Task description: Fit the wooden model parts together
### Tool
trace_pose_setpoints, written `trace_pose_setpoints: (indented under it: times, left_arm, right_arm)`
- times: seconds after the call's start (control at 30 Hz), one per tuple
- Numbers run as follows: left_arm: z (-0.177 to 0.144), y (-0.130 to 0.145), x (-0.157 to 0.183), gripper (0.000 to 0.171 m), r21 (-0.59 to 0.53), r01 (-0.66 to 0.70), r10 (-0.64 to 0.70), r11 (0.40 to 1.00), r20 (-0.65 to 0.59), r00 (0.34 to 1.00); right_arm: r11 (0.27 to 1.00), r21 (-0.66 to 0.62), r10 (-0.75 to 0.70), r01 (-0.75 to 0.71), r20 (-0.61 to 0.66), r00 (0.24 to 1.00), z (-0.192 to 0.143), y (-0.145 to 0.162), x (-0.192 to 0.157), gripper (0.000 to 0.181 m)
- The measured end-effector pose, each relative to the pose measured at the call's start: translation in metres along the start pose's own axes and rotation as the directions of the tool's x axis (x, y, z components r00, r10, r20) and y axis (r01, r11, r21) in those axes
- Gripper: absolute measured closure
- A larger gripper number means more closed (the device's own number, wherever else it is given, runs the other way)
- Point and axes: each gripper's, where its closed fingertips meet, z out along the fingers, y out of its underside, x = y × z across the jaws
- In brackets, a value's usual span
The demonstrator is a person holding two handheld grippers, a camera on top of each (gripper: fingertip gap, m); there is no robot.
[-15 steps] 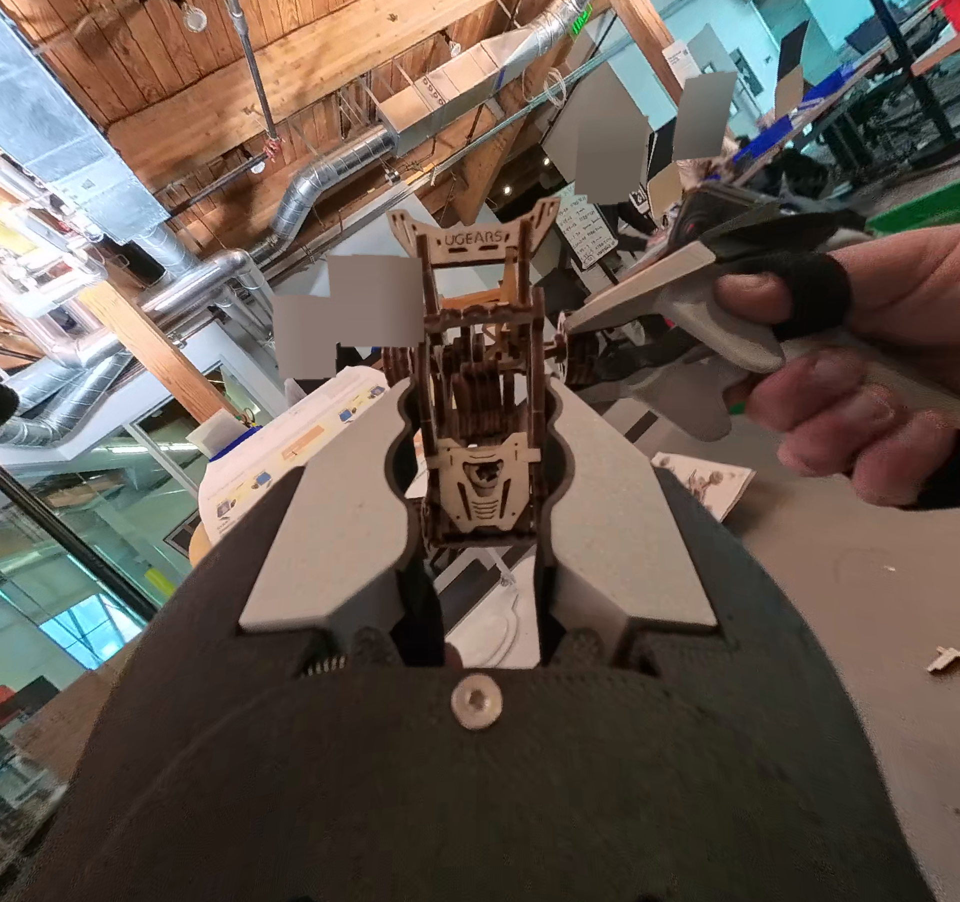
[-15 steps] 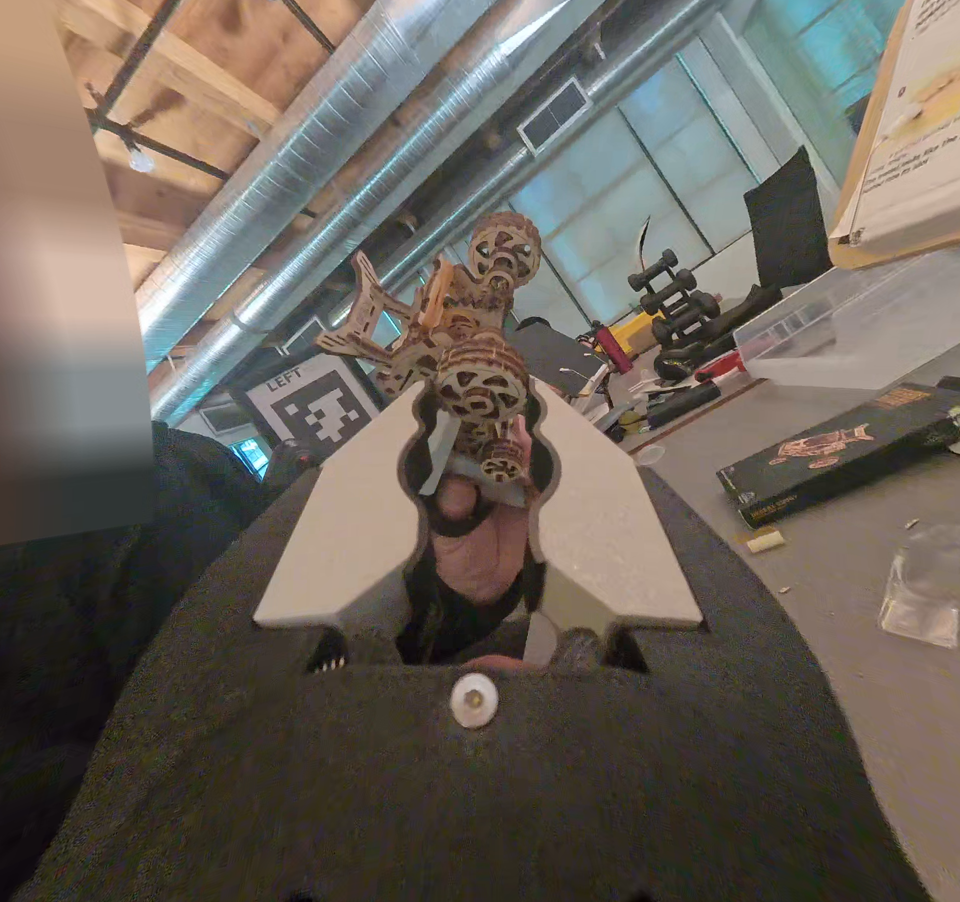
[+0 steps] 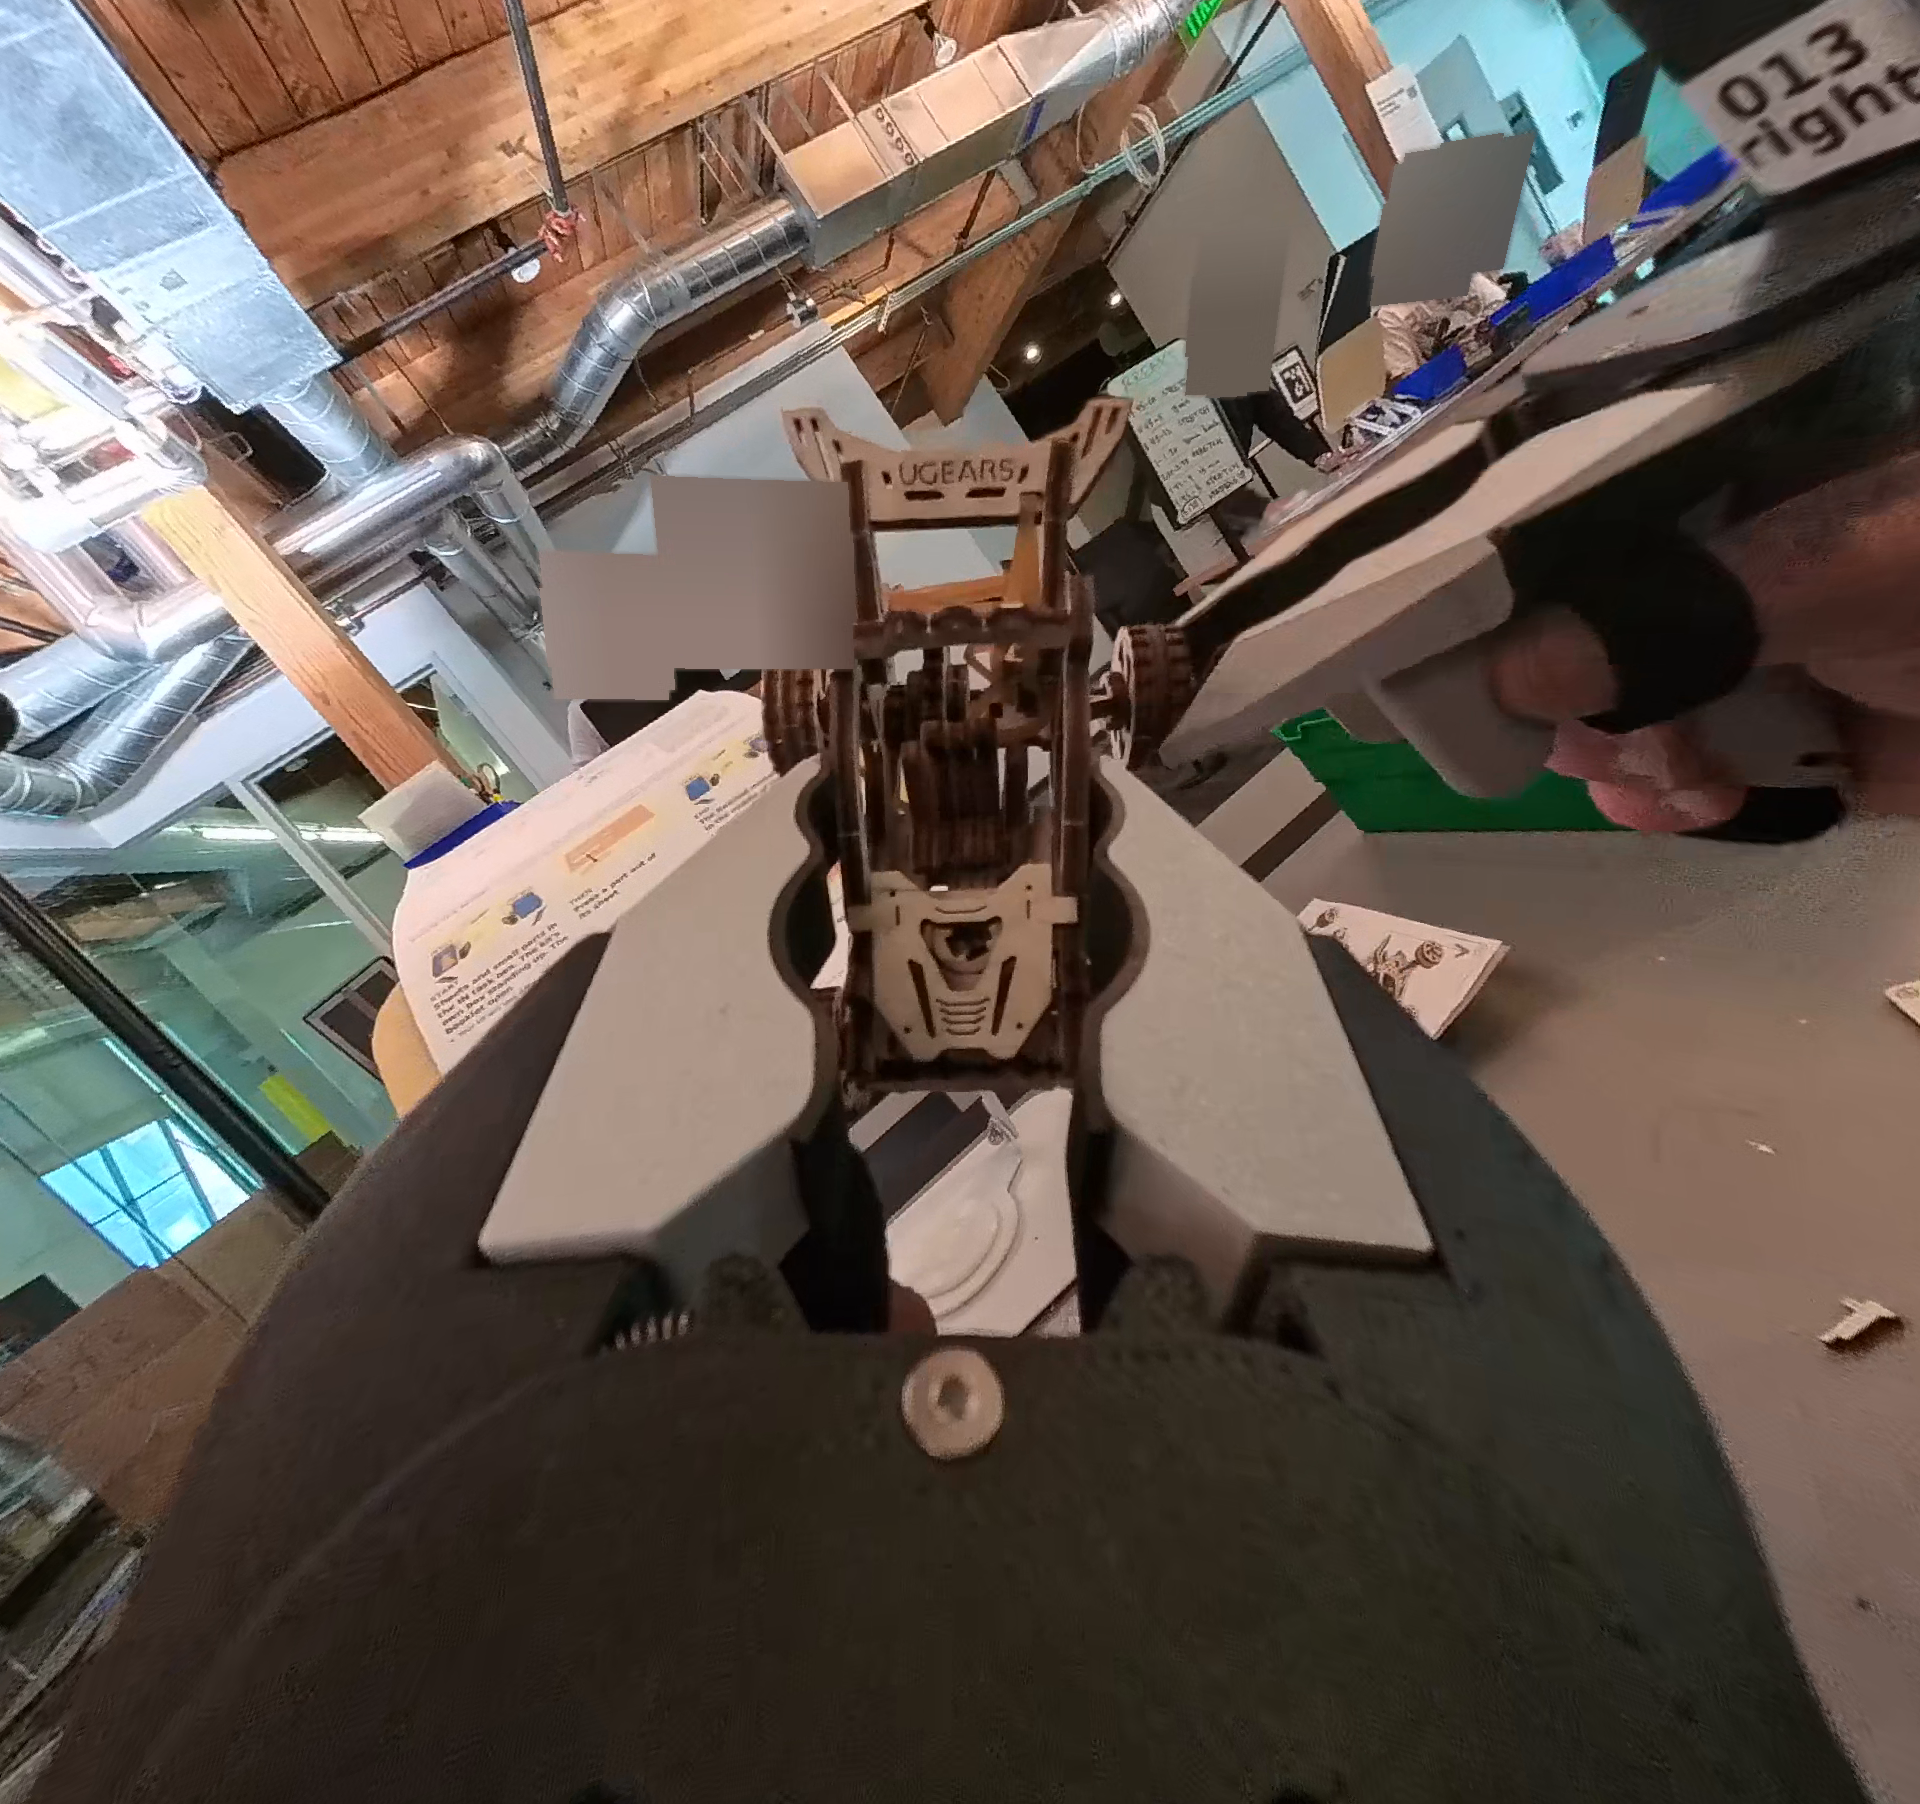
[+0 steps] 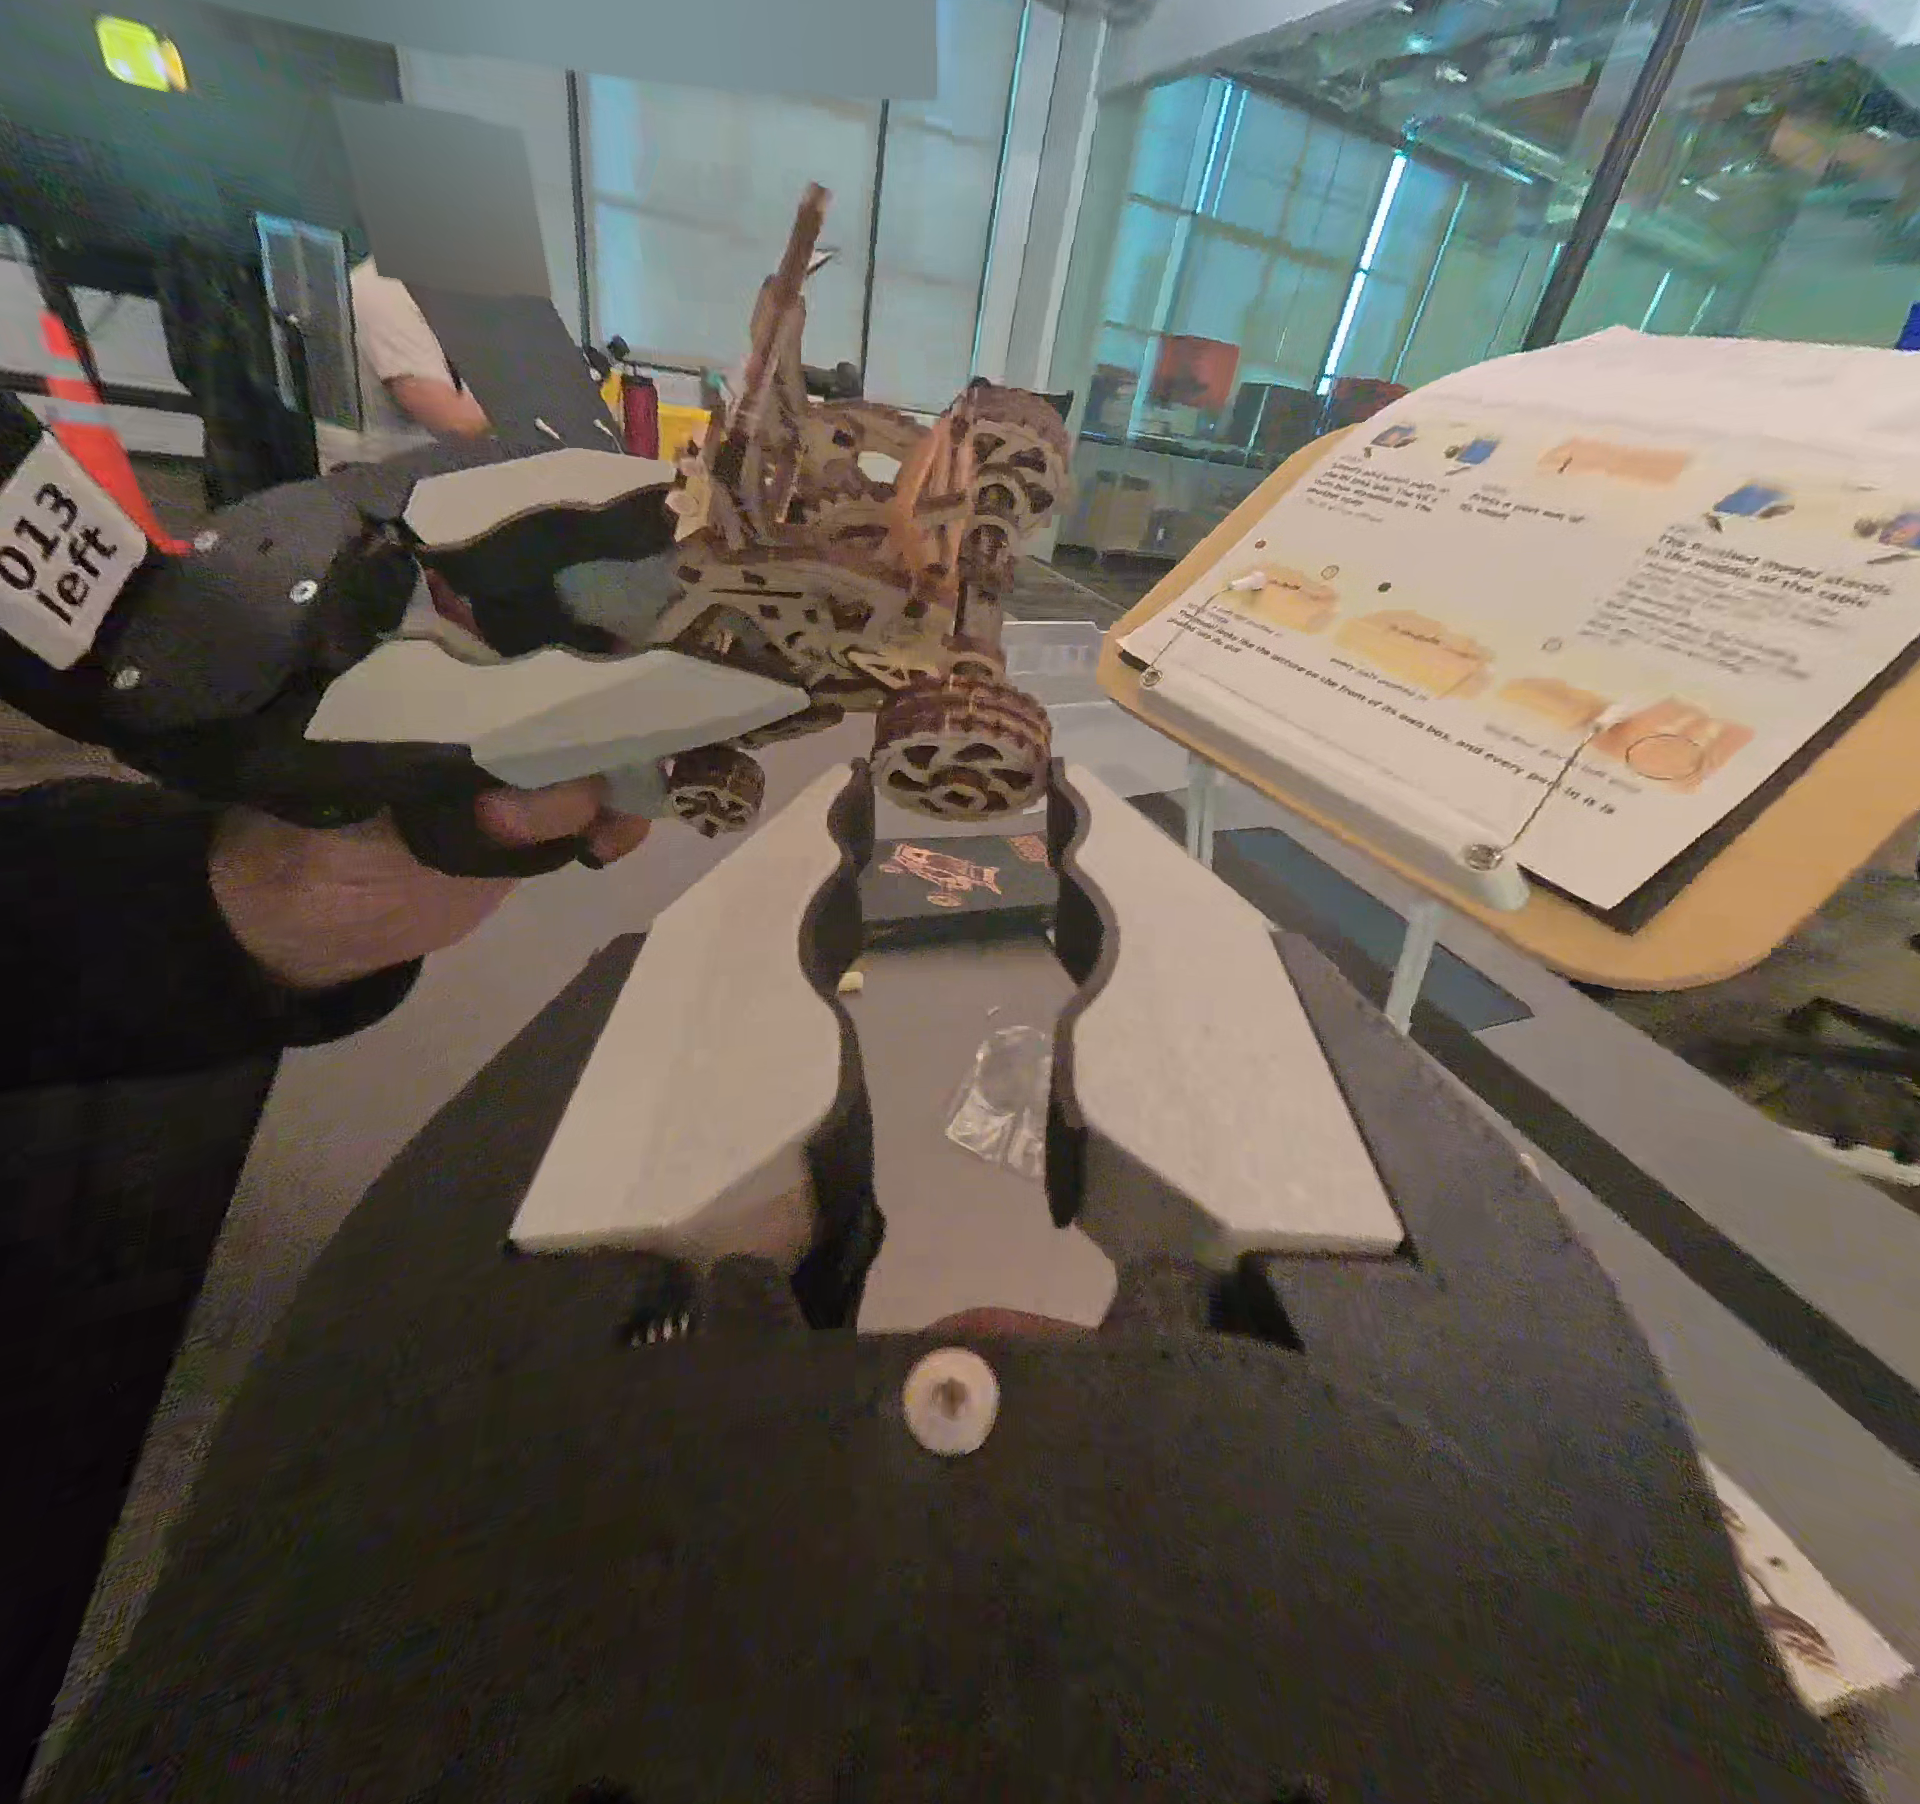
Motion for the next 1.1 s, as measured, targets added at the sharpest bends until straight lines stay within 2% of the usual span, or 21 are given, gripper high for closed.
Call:
trace_pose_setpoints:
  times: [0.07,0.17,0.23,0.27,0.3,0.33,0.37,0.4,0.43,0.47,0.53,0.57,0.63,0.67,0.73,0.77,0.83,0.9,0.93,0.97,1.1]
  left_arm:
    - [-0.001,0.000,-0.001,0.130,0.003,-0.018,0.018,1.000,0.004,1.000]
    - [-0.002,-0.006,-0.002,0.130,0.034,-0.023,0.023,0.999,0.007,1.000]
    - [-0.004,-0.011,-0.005,0.130,0.058,-0.036,0.035,0.998,0.014,0.999]
    - [-0.005,-0.014,-0.006,0.130,0.074,-0.044,0.043,0.996,0.014,0.999]
    - [-0.005,-0.016,-0.007,0.130,0.082,-0.058,0.057,0.995,0.016,0.998]
    - [-0.005,-0.016,-0.008,0.130,0.079,-0.069,0.068,0.994,0.015,0.998]
    - [-0.005,-0.015,-0.009,0.130,0.071,-0.069,0.068,0.995,0.010,0.998]
    - [-0.006,-0.015,-0.011,0.130,0.076,-0.056,0.055,0.996,0.006,0.998]
    - [-0.007,-0.016,-0.013,0.130,0.085,-0.030,0.030,0.996,0.002,1.000]
    - [-0.008,-0.017,-0.015,0.130,0.092,0.008,-0.009,0.996,0.001,1.000]
    - [-0.009,-0.016,-0.020,0.130,0.086,0.079,-0.079,0.993,-0.011,0.997]
    - [-0.008,-0.015,-0.020,0.130,0.084,0.099,-0.098,0.991,-0.021,0.995]
    - [-0.007,-0.015,-0.022,0.130,0.073,0.128,-0.126,0.989,-0.027,0.992]
    - [-0.005,-0.018,-0.023,0.130,0.072,0.141,-0.139,0.987,-0.025,0.990]
    - [-0.003,-0.024,-0.028,0.130,0.080,0.121,-0.121,0.989,-0.002,0.993]
    - [-0.003,-0.027,-0.030,0.130,0.088,0.113,-0.113,0.990,-0.001,0.994]
    - [-0.003,-0.030,-0.032,0.130,0.096,0.072,-0.074,0.993,0.014,0.997]
    - [-0.003,-0.034,-0.034,0.130,0.114,0.057,-0.060,0.992,0.023,0.998]
    - [-0.003,-0.033,-0.035,0.130,0.107,0.055,-0.058,0.993,0.021,0.998]
    - [-0.002,-0.030,-0.034,0.130,0.093,0.051,-0.053,0.994,0.017,0.998]
    - [-0.005,-0.027,-0.039,0.130,0.083,0.133,-0.133,0.988,-0.006,0.991]
  right_arm:
    - [1.000,-0.004,0.009,-0.009,0.009,1.000,0.001,0.000,-0.001,0.151]
    - [0.956,0.056,0.275,-0.288,0.165,0.947,-0.002,-0.007,-0.005,0.152]
    - [0.819,0.064,0.520,-0.570,0.336,0.785,-0.003,-0.014,-0.008,0.151]
    - [0.707,0.032,0.626,-0.707,0.437,0.646,-0.003,-0.018,-0.010,0.151]
    - [0.601,-0.007,0.689,-0.799,0.512,0.513,-0.004,-0.021,-0.012,0.151]
    - [0.545,-0.021,0.710,-0.838,0.543,0.448,-0.003,-0.022,-0.012,0.151]
    - [0.552,0.001,0.705,-0.834,0.533,0.468,-0.001,-0.021,-0.011,0.151]
    - [0.600,0.035,0.680,-0.799,0.505,0.532,0.001,-0.021,-0.011,0.151]
    - [0.655,0.063,0.650,-0.753,0.460,0.604,0.002,-0.022,-0.010,0.144]
    - [0.721,0.080,0.614,-0.688,0.387,0.688,0.004,-0.020,-0.007,0.126]
    - [0.886,0.073,0.435,-0.457,0.210,0.876,0.008,-0.016,-0.005,0.119]
    - [0.943,0.050,0.321,-0.330,0.126,0.939,0.010,-0.015,-0.004,0.119]
    - [0.991,-0.012,0.135,-0.135,0.041,0.990,0.014,-0.019,-0.007,0.130]
    - [0.998,-0.029,0.054,-0.054,0.020,0.998,0.015,-0.022,-0.008,0.145]
    - [1.000,0.003,0.002,-0.002,0.010,1.000,0.014,-0.034,-0.010,0.151]
    - [0.999,0.023,0.045,-0.045,0.038,0.998,0.015,-0.039,-0.011,0.151]
    - [0.961,0.040,0.265,-0.275,0.161,0.951,0.017,-0.044,-0.014,0.151]
    - [0.807,0.017,0.548,-0.590,0.350,0.760,0.018,-0.048,-0.019,0.152]
    - [0.713,-0.008,0.638,-0.701,0.420,0.645,0.018,-0.050,-0.020,0.152]
    - [0.672,-0.017,0.670,-0.740,0.439,0.599,0.020,-0.048,-0.020,0.152]
    - [0.815,0.054,0.527,-0.577,0.346,0.776,0.018,-0.047,-0.017,0.140]
